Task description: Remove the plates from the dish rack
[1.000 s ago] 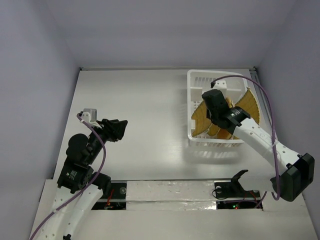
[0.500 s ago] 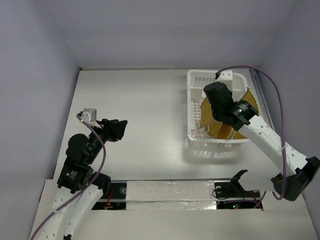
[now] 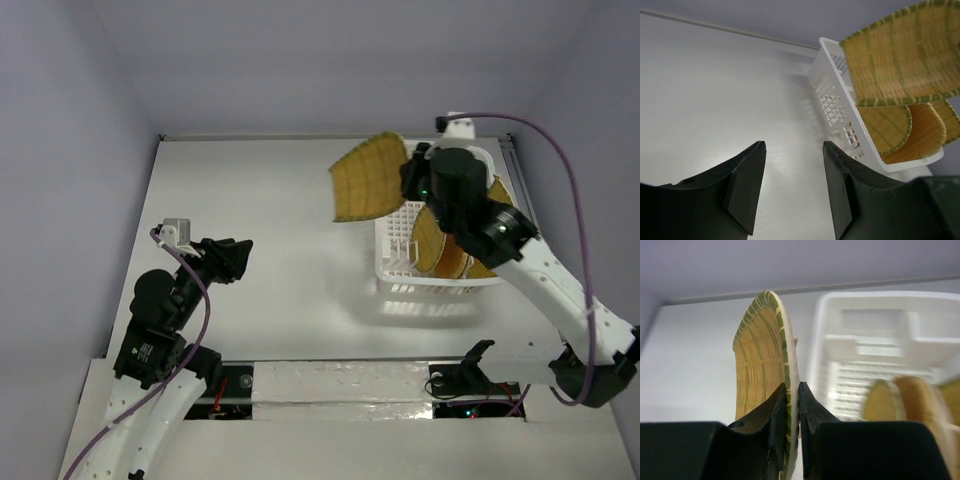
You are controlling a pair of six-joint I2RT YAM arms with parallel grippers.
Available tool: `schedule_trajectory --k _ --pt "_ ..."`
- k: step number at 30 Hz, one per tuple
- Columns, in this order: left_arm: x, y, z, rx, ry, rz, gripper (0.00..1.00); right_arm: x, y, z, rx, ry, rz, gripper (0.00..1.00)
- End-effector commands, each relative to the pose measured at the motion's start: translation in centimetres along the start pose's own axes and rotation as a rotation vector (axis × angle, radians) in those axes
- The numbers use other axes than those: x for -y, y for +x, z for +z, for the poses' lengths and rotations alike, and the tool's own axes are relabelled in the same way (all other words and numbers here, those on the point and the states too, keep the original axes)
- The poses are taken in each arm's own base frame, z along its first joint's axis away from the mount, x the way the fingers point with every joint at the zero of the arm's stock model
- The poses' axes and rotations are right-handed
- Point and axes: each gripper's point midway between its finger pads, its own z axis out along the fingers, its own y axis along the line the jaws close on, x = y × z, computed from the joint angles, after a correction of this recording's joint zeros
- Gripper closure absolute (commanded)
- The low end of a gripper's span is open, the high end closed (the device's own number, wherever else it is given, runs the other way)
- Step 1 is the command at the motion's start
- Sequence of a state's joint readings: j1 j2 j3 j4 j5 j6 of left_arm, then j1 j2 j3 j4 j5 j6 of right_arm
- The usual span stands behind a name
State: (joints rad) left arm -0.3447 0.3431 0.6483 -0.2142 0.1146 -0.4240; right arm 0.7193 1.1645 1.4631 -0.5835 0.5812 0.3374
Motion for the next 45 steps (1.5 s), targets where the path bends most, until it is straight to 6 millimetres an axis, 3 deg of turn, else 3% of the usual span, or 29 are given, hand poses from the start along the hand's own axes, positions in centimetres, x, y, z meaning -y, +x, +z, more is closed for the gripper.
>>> schedule_trajectory --k 1,2,3,4,5,6,7,9,10,12,13,16,20,24,29,32,39,44,45 --pt "0.6 -1.8 -0.4 0.069 0.017 0.002 0.54 -10.7 -0.3 2.7 0.029 -0.346 0.166 1.0" --pt "0.5 -1.9 -0.4 0.072 0.008 0.002 0.54 -12.1 0.2 3.3 0.012 -0.371 0.184 1.0" --pt "0.5 -1.9 -0.5 0.074 0.011 0.0 0.54 -13.9 2.4 5.2 -0.035 -0.382 0.168 1.0" --pt "0.5 -2.0 -0.6 0.078 0.01 0.0 0.54 -15.6 1.9 5.6 -0.03 -0.424 0.185 1.0" --pt "0.5 -2.0 -0.5 0.078 0.008 0.0 0.54 -17.1 2.8 6.0 -0.056 -0.443 0.195 1.0" --pt "0.5 -2.0 -0.5 0.078 0.008 0.0 0.54 -18.3 5.3 8.2 -0.107 -0.434 0.177 1.0" --pt "0.5 -2.0 -0.6 0.078 0.008 0.0 0.54 -20.0 5.2 8.4 -0.106 -0.474 0.189 1.0" --pt "0.4 -1.9 -0.6 0.078 0.006 0.0 0.54 -21.7 7.1 9.6 -0.145 -0.488 0.203 1.0" --pt "0.5 -2.0 -0.6 0.08 0.008 -0.001 0.54 -22.5 9.4 11.3 -0.181 -0.48 0.195 1.0" --pt "0.5 -2.0 -0.6 0.078 0.008 0.0 0.54 -23.5 10.6 12.5 -0.205 -0.481 0.217 1.0" --pt "0.5 -2.0 -0.6 0.08 0.009 -0.001 0.54 -23.9 12.5 13.6 -0.235 -0.473 0.211 1.0" --pt "0.5 -1.9 -0.6 0.077 0.011 -0.001 0.54 -23.7 14.6 15.3 -0.244 -0.423 0.221 1.0" --pt "0.5 -1.9 -0.5 0.077 0.011 -0.001 0.54 -22.3 19.3 17.4 -0.299 -0.331 0.191 1.0" --pt "0.5 -1.9 -0.5 0.075 0.012 -0.001 0.54 -20.6 22.7 18.2 -0.331 -0.26 0.173 0.99" --pt "0.3 -1.9 -0.4 0.074 0.003 -0.001 0.54 -18.8 26.9 18.2 -0.398 -0.209 0.15 0.69" --pt "0.3 -1.8 -0.3 0.069 0.003 -0.002 0.54 -18.2 28.3 18.1 -0.43 -0.193 0.134 0.57" --pt "0.3 -1.7 -0.2 0.068 0.002 -0.002 0.54 -17.4 30.0 17.8 -0.467 -0.181 0.11 0.56" --pt "0.2 -1.7 -0.1 0.064 0.0 -0.002 0.54 -17.6 26.6 16.9 -0.42 -0.201 0.101 0.38" --pt "0.2 -1.7 -0.2 0.064 0.0 -0.001 0.54 -17.8 24.1 16.1 -0.383 -0.222 0.104 0.36"
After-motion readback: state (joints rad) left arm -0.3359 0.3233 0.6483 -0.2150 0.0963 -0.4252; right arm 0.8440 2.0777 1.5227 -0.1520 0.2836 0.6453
